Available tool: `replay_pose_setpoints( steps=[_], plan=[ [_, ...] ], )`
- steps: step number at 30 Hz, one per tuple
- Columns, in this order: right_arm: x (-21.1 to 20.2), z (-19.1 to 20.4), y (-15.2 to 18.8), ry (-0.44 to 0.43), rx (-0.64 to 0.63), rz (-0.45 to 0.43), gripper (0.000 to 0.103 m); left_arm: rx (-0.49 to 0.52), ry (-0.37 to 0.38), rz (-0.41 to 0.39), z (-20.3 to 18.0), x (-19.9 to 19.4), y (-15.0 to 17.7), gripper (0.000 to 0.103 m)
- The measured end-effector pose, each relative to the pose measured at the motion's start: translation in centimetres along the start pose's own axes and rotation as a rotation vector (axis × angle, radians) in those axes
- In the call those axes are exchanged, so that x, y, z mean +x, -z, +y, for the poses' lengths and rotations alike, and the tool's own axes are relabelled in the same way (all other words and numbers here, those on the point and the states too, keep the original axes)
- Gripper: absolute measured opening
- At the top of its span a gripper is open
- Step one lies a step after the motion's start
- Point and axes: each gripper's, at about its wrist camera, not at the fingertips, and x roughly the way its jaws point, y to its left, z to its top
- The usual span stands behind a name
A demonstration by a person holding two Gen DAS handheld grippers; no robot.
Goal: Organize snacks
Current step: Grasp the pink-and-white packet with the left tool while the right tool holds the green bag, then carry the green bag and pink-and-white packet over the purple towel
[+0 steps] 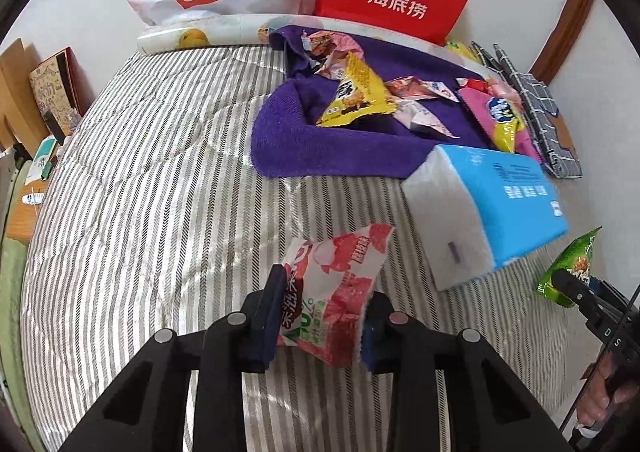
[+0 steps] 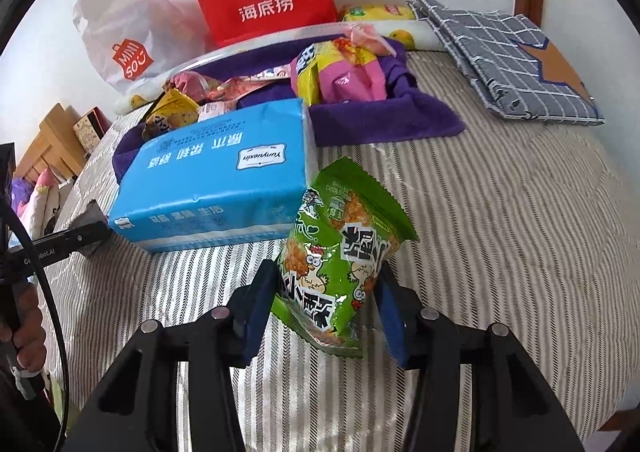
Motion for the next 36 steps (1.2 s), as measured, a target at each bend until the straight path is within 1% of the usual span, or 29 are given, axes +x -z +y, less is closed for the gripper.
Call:
replay_pose_setpoints(
  steps=[3,10,17,28,32,36],
  plan=[
    [-0.9,-0.2,0.1,0.004,0.001,-0.015,0.049,0.001,0.01,-0.012,-0.3,-1.0,0.4,0.026],
    [-4.0,-0.2,0.4,0.011,-0.009,-0.063,0.049,0.01,0.029,-0.051,-1.4,-3.9,1.4,0.025],
    [-7.0,-0.1,0.2,0.01,-0.021,-0.106,0.049,0.029,0.069,-0.084,-3.3,-6.9,1.9,0.025],
    [-11.4,0.5,-2.0,0.004,-0.052,-0.183,0.049,0.066,0.119,-0.142,-7.1,-10.5,0.2,0.025],
    [-12.1,0.6,-3.0,-0.004,-0.054,-0.198,0.049,0.07,0.127,-0.164,-8.2,-11.3,-0.7,0.025],
    [-12.5,0.8,-4.1,-0.01,-0.063,-0.212,0.049,0.072,0.134,-0.168,-8.8,-11.5,-1.8,0.025]
  ],
)
